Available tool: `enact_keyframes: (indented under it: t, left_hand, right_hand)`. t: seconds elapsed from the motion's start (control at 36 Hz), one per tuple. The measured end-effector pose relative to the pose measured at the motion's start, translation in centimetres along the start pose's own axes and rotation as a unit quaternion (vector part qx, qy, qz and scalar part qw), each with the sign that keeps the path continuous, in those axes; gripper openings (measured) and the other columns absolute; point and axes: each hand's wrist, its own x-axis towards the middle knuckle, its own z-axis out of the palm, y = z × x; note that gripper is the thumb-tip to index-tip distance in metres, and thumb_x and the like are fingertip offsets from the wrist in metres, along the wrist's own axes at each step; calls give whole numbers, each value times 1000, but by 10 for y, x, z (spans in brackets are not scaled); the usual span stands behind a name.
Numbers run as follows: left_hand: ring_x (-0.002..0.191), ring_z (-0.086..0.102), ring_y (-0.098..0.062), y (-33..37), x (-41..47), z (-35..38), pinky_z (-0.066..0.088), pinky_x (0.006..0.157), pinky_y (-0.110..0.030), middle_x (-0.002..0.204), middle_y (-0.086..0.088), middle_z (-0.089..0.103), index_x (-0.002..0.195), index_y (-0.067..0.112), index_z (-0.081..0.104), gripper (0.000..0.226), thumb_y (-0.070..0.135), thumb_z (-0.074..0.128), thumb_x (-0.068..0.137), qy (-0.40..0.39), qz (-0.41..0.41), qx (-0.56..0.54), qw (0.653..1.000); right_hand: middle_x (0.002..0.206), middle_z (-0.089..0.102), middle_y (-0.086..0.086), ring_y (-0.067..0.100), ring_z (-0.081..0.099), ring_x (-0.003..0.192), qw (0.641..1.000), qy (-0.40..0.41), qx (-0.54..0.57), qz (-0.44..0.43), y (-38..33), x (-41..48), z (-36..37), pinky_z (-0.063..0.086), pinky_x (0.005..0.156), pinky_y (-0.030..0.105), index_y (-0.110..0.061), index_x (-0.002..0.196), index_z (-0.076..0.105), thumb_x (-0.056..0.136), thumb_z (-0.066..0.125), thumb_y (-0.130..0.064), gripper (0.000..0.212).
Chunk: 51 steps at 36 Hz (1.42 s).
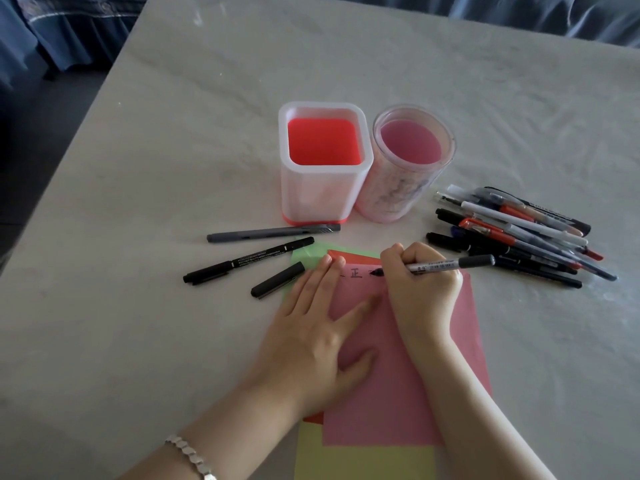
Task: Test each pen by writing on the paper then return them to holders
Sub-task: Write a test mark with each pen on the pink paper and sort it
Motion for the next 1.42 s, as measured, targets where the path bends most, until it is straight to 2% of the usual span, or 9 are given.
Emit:
enact_keyframes:
  t: [0.14,0.36,0.47,0.58,0.72,0.92,1.03,1.14,1.42]
  left_hand:
    - [138,22,-29,0,0,0,15,111,-39,144,-24,36,126,31,57,54,54,45,79,3,1,-2,1000]
    - [138,21,-28,0,0,1,16,111,-40,145,-24,35,127,32,55,54,54,46,79,5,2,-2,1000]
    - [138,21,-28,-1,0,2,15,111,-39,145,-23,35,127,31,56,54,54,46,79,8,6,2,1000]
    - [138,21,-29,-2,-1,2,17,110,-40,145,-23,35,126,31,57,54,54,45,79,12,9,9,1000]
    - [137,23,-29,-2,-1,3,18,109,-41,144,-23,36,124,31,58,53,54,46,78,20,17,20,999]
    - [136,24,-28,-3,-3,2,17,110,-37,143,-20,39,122,24,59,48,47,46,82,42,40,2,998]
    - [123,43,-29,-4,-6,-1,31,104,-37,129,-19,53,120,13,54,34,24,45,89,149,56,-22,987]
    - [108,45,-26,-7,-10,-8,30,94,-35,116,-13,58,118,14,50,34,17,43,85,224,-25,23,974]
    - [76,55,-30,-33,-16,-29,39,72,-33,84,-9,60,90,7,63,16,14,55,78,183,-103,37,977]
  right_hand:
    - [53,41,10,10,26,43,1000,4,-16,-6,-2,0,0,25,45,24,0,44,35,70,55,-13,36]
    - [47,38,1,8,28,41,1000,-10,-10,-14,-1,0,0,23,43,17,-20,42,29,71,55,-13,39]
    - [40,24,2,12,24,44,999,17,-30,-14,-3,0,-1,24,45,30,-7,42,31,69,54,-11,36]
    - [42,20,-1,12,22,46,999,26,-39,-8,-5,1,-1,22,45,31,-16,45,26,67,52,-10,35]
    - [44,26,0,7,24,43,997,42,34,56,-9,1,-7,20,43,18,-3,45,31,67,51,-11,31]
    - [49,40,11,19,34,48,983,48,108,143,-9,-4,-38,29,47,26,-4,51,42,82,61,-16,39]
    - [37,40,-6,5,33,35,984,22,106,144,-10,-10,-61,29,38,15,-8,56,47,87,60,-15,34]
    - [36,45,-6,3,35,34,984,-7,93,149,-10,-16,-79,29,37,12,-6,60,51,86,61,-16,29]
    - [38,49,-2,3,41,35,983,-74,78,151,-24,-32,-104,33,37,12,0,60,54,81,67,-15,28]
